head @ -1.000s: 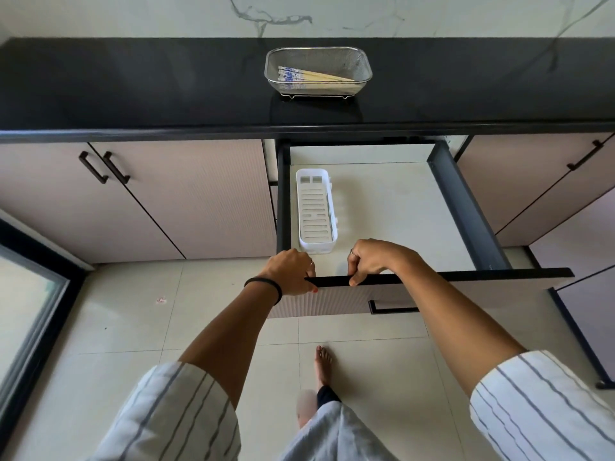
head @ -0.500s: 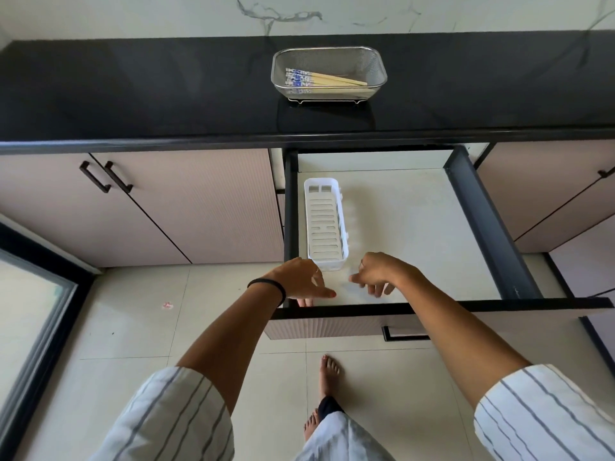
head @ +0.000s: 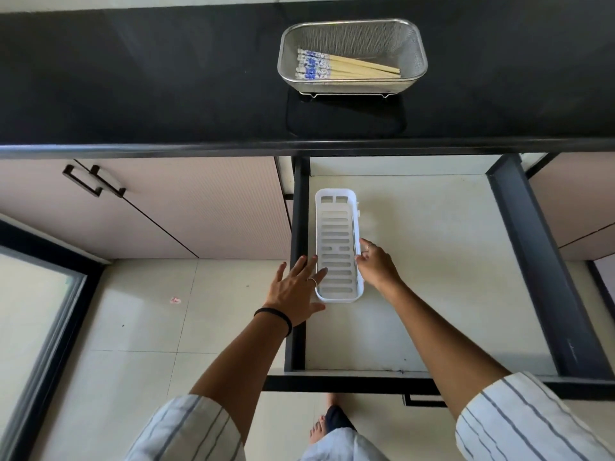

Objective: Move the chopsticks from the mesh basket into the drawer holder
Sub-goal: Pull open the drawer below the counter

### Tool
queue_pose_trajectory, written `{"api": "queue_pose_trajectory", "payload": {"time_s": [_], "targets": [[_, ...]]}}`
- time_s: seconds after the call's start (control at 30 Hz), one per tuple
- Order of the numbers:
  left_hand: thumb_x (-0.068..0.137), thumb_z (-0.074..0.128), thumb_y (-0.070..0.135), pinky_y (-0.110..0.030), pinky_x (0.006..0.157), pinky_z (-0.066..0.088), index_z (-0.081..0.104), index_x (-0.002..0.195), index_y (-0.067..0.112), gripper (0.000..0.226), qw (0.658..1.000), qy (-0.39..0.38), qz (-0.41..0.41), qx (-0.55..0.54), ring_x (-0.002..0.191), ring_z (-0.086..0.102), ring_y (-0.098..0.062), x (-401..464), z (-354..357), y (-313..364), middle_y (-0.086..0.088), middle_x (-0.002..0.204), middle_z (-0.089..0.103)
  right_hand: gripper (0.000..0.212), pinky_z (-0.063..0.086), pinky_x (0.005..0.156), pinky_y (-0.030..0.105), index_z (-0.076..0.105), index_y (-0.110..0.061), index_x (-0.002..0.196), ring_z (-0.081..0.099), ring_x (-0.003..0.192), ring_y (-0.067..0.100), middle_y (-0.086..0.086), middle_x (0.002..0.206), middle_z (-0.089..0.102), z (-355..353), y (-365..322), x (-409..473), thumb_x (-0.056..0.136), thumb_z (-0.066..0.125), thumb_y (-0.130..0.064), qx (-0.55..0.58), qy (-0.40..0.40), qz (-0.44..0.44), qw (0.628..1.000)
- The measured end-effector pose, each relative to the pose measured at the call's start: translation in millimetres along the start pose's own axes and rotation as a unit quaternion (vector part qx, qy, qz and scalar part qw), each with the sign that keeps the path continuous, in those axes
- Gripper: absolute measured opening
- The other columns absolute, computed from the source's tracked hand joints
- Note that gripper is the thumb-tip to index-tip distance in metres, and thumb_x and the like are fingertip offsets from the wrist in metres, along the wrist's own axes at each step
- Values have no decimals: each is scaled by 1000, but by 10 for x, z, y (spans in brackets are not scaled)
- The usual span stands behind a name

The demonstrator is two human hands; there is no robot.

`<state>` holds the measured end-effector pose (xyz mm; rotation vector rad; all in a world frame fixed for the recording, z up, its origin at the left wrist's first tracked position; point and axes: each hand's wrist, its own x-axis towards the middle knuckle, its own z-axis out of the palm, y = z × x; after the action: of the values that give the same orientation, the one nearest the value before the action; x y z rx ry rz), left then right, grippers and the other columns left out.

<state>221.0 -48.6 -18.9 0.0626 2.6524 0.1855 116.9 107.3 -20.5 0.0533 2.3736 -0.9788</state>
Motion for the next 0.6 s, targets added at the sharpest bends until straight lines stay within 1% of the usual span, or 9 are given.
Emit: {"api": "queue_pose_trajectory", "payload": {"time_s": [0.07,0.13,0.23,0.33,0.4,0.5,0.53,0.57,0.6], "targets": [[96,50,50,-46,121,-1,8,156,28,77,1000,-2,-2,5,152,-7,-19,13,8,-98,2,165,-7,50,52,95,43,42,-17,142,62,108,32,14,117,67,42,-31,34,93,40,-7,25,8,-5,1000],[97,48,49,-45,121,-2,7,157,26,76,1000,-11,-5,12,152,-8,-18,1,21,-195,3,165,-7,50,52,95,47,44,-16,141,63,108,32,15,116,67,93,-54,50,92,40,-3,44,8,-12,999],[98,48,48,-44,122,-2,6,157,25,76,999,-18,5,30,152,-6,-18,-36,53,-281,3,165,-8,53,51,95,46,47,-16,138,62,109,32,13,116,67,128,-77,59,88,42,1,39,29,-22,999],[100,44,49,-43,121,-3,9,157,23,72,999,-12,20,39,152,-5,-16,-23,44,-320,2,165,-5,52,52,93,44,51,-16,135,63,106,28,12,110,70,118,-84,85,86,46,1,43,43,-21,998],[101,40,49,-44,122,0,21,155,22,64,998,19,33,44,152,4,-16,-5,35,-330,0,165,8,49,53,92,40,53,-17,132,64,104,27,11,106,72,102,-89,115,86,48,-1,30,47,-18,998],[99,47,45,-48,119,18,53,139,16,50,985,135,81,68,144,35,-21,55,-23,-379,-6,153,42,40,53,87,34,57,-16,125,65,99,29,11,105,71,109,-132,146,87,51,-6,14,66,-5,998],[99,49,43,-49,118,21,56,136,14,48,979,166,96,71,142,38,-22,106,-84,-420,-7,150,46,37,53,86,34,59,-15,122,65,99,30,11,107,71,116,-170,161,87,51,-7,16,77,0,997],[100,47,43,-49,119,19,53,139,14,49,977,175,103,69,144,35,-23,173,-160,-469,-8,153,42,35,52,86,34,60,-14,120,65,100,30,12,110,70,114,-220,183,87,51,-8,18,92,3,996],[102,42,43,-48,120,14,45,145,15,52,977,174,107,66,147,28,-22,255,-247,-544,-7,158,33,33,51,86,32,60,-12,119,64,102,30,13,113,69,119,-294,213,87,52,-8,21,111,4,994]]}}
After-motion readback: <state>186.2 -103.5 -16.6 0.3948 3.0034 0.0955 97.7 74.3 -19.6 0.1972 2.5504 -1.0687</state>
